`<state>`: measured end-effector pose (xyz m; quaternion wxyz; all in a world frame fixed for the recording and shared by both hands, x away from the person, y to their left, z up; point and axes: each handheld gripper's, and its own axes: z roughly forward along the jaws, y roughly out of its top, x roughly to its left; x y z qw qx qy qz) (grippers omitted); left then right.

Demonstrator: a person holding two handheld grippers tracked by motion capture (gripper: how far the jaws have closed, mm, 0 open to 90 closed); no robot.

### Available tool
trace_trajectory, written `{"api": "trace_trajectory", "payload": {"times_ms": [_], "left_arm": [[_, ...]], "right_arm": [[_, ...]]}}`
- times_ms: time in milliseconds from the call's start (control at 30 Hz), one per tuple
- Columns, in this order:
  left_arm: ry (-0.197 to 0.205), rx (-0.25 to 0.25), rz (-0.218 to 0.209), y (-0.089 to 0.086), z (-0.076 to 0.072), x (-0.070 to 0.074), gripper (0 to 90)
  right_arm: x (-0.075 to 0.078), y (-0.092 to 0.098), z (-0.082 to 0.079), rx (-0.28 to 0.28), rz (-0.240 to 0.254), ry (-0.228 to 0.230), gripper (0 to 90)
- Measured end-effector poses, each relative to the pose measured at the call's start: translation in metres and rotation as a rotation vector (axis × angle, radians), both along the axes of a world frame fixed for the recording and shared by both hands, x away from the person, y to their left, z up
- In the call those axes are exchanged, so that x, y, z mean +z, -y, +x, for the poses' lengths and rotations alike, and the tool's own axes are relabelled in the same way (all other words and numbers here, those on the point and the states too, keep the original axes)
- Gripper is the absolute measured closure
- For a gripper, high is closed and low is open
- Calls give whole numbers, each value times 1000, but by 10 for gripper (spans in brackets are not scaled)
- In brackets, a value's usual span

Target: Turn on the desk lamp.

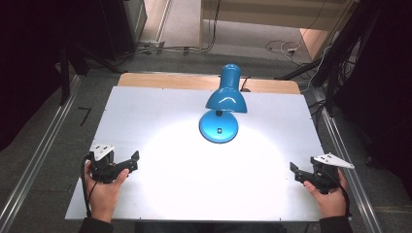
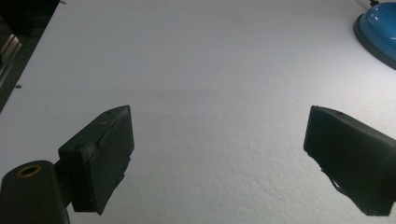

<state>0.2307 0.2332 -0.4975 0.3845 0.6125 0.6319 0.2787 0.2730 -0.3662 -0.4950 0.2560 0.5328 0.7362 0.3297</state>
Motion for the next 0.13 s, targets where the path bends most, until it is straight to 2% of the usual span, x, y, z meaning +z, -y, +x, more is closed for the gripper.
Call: {"api": "trace_trajectory", "payload": {"times_ms": [133], "left_arm": [[2, -4, -1, 1, 0, 1, 88]], "right_arm": [[-6, 2, 3, -30, -20, -19, 150]]}}
